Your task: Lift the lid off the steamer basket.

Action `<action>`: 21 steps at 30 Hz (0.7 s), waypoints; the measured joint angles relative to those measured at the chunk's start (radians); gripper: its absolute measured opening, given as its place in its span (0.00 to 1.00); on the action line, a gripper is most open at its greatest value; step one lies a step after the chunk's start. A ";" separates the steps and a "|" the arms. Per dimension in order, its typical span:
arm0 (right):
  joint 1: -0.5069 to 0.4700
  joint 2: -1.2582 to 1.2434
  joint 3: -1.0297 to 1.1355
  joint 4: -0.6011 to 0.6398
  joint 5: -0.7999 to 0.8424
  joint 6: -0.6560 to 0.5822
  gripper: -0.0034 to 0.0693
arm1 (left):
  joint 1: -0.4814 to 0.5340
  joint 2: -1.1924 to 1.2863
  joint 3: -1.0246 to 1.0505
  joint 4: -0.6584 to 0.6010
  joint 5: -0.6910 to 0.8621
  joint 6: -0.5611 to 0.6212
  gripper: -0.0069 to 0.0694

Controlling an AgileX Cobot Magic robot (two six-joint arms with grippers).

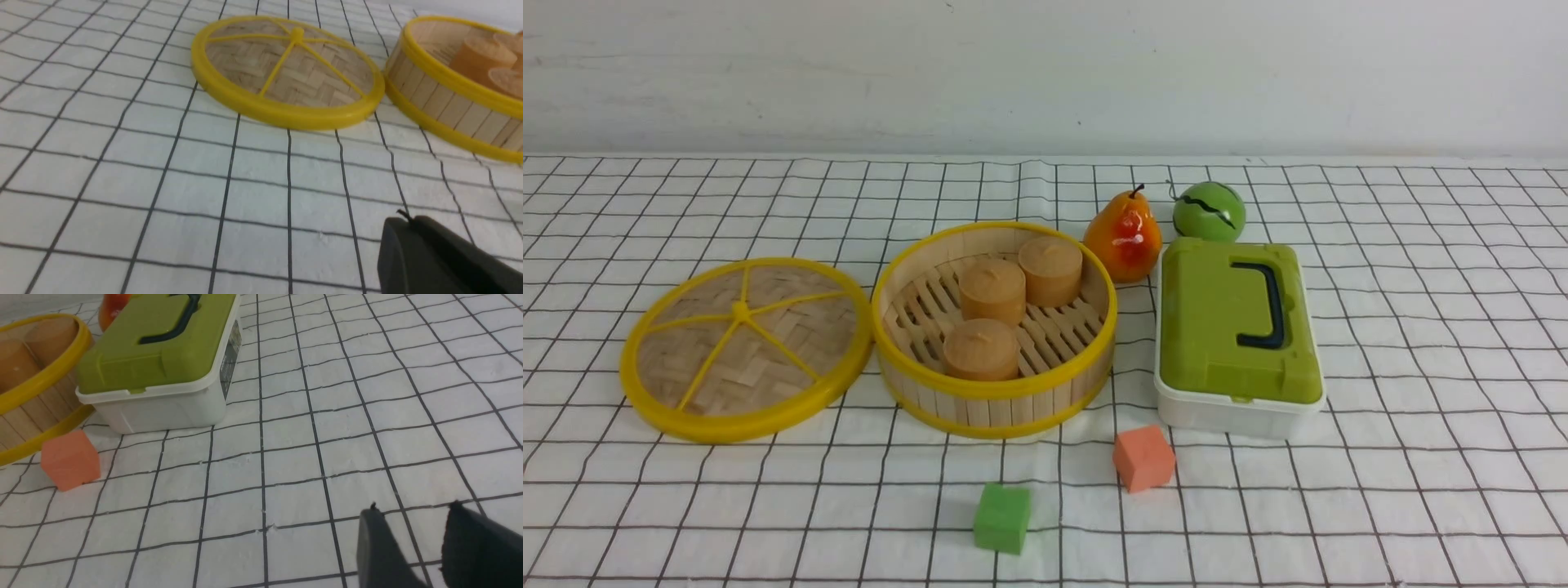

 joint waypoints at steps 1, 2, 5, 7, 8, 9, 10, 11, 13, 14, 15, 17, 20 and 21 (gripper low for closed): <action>0.000 0.000 0.000 0.000 0.000 0.000 0.38 | 0.000 0.000 0.000 -0.012 0.012 0.032 0.07; 0.000 0.000 0.000 0.000 0.000 0.000 0.38 | 0.000 0.000 0.000 -0.018 0.015 0.052 0.07; 0.000 0.000 0.000 0.000 0.000 0.000 0.38 | 0.000 0.000 0.000 -0.027 0.021 0.077 0.07; 0.000 0.000 0.000 0.000 0.000 0.000 0.38 | 0.000 0.000 0.000 -0.030 0.021 0.079 0.07; 0.000 0.000 0.000 0.000 0.000 0.000 0.38 | 0.000 0.000 0.000 -0.030 0.021 0.081 0.07; 0.000 0.000 0.000 0.000 0.000 0.000 0.38 | 0.000 0.000 0.000 -0.030 0.022 0.082 0.07; 0.000 0.000 0.000 0.000 0.000 0.000 0.38 | 0.000 0.000 0.000 -0.031 0.022 0.083 0.07; 0.000 0.000 0.000 0.000 0.000 0.000 0.38 | 0.000 0.000 0.000 -0.031 0.022 0.083 0.07; 0.000 0.000 0.000 0.000 0.000 0.000 0.38 | 0.000 0.000 0.000 -0.031 0.022 0.083 0.07; 0.000 0.000 0.000 0.000 0.000 0.000 0.38 | 0.000 0.000 0.000 -0.031 0.022 0.084 0.07; 0.000 0.000 0.000 0.000 0.000 0.000 0.38 | 0.000 0.000 0.000 -0.031 0.022 0.084 0.07; 0.000 0.000 0.000 0.000 0.000 0.000 0.38 | 0.000 0.000 0.000 -0.031 0.022 0.084 0.07; 0.000 0.000 0.000 0.000 0.000 0.000 0.38 | 0.000 0.000 0.000 -0.031 0.023 0.084 0.07; 0.000 0.000 0.000 0.000 0.000 0.000 0.38 | 0.000 0.000 0.000 -0.031 0.023 0.084 0.07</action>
